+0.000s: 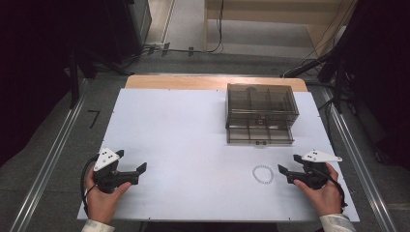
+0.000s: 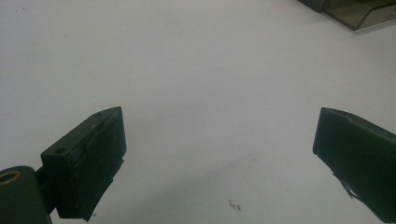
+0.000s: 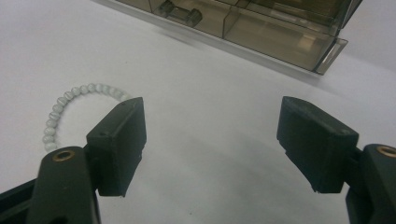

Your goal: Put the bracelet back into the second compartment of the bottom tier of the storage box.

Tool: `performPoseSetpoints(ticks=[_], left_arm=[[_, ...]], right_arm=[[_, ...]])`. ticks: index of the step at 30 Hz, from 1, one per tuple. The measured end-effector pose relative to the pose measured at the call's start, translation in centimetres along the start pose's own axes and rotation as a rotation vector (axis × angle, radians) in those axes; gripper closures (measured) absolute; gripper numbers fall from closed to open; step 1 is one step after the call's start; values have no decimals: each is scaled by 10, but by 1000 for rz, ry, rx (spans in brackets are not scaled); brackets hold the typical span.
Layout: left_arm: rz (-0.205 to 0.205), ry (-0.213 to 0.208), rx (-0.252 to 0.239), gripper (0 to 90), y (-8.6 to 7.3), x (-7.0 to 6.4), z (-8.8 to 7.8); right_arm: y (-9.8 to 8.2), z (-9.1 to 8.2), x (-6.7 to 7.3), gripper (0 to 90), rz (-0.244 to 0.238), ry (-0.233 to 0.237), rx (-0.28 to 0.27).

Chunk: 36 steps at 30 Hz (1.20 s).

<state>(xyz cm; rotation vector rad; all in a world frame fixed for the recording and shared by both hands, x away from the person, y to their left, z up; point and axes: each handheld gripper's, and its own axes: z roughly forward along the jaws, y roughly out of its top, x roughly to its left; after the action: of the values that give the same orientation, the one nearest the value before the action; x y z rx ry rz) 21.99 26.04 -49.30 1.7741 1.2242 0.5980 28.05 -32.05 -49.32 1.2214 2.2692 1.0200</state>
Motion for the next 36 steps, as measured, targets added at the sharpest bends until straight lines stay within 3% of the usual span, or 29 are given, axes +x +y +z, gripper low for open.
performPoseSetpoints(ticks=[36], left_arm=[[-2,-9,-7,34,1,0,0]], right_arm=[[10,18,25,251,-95,23,46]])
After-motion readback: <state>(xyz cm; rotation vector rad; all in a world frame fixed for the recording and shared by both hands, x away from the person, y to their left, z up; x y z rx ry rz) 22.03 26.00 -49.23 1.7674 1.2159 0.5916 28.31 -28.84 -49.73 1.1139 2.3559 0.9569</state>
